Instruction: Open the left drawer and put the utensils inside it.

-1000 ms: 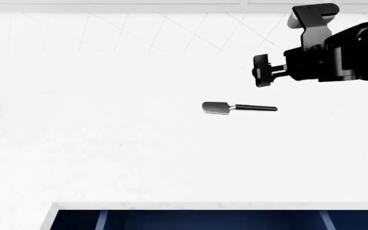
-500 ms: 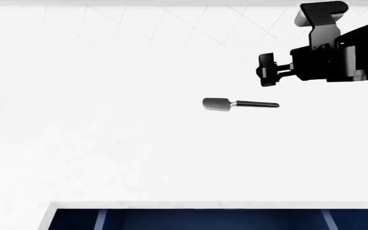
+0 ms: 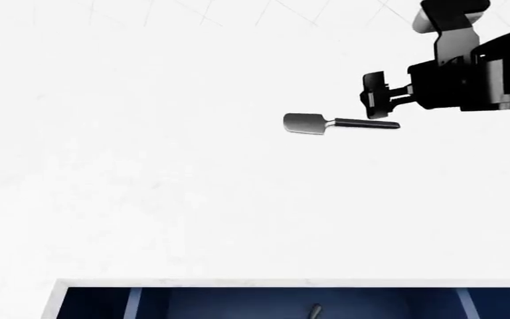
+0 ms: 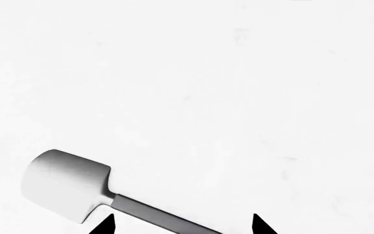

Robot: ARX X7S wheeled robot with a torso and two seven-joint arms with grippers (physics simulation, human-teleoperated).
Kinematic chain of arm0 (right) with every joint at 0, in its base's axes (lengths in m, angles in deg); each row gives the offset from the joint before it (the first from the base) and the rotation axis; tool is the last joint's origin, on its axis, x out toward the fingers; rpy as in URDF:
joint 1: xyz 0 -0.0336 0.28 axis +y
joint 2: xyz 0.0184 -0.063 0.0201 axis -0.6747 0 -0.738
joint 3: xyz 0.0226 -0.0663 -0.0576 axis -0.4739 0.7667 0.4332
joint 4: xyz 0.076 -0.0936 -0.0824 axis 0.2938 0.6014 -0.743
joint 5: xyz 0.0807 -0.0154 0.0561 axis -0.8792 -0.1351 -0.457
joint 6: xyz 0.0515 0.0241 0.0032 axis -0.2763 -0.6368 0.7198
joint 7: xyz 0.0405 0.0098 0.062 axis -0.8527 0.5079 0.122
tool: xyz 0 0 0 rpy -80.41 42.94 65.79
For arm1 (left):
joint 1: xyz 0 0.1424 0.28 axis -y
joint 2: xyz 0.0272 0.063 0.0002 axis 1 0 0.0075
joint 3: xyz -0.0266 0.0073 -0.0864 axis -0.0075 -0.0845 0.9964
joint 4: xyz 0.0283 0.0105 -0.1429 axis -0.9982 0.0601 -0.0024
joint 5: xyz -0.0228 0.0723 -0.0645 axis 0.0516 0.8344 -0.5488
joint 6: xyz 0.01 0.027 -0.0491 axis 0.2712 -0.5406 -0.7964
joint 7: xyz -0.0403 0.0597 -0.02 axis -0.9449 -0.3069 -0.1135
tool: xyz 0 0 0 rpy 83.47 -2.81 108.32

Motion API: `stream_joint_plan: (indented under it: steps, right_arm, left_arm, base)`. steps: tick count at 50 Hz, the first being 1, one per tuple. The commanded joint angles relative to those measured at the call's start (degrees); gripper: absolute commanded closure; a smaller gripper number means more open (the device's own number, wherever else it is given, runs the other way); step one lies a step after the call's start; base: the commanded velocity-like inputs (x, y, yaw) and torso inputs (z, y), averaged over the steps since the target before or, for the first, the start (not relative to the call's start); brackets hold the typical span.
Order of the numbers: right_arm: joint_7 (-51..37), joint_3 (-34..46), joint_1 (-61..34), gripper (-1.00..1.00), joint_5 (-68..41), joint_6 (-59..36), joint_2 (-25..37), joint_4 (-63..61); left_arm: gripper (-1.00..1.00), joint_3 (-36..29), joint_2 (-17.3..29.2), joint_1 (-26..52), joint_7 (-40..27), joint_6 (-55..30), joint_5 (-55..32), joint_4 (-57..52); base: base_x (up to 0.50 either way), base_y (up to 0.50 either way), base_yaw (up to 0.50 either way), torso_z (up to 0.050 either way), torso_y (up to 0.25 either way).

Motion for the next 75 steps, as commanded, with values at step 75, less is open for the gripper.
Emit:
stream_joint_plan:
  steps: [75]
  right_arm:
    - [30.76,22.23,1.60,-1.00,23.26,13.87,-12.52,11.64]
  left_arm:
    - [-1.00,-10.71,0.10,0.00,-3.26,4.62,7.97,0.00]
  base:
    - [0.00,0.00,0.00,0.001,-0.030]
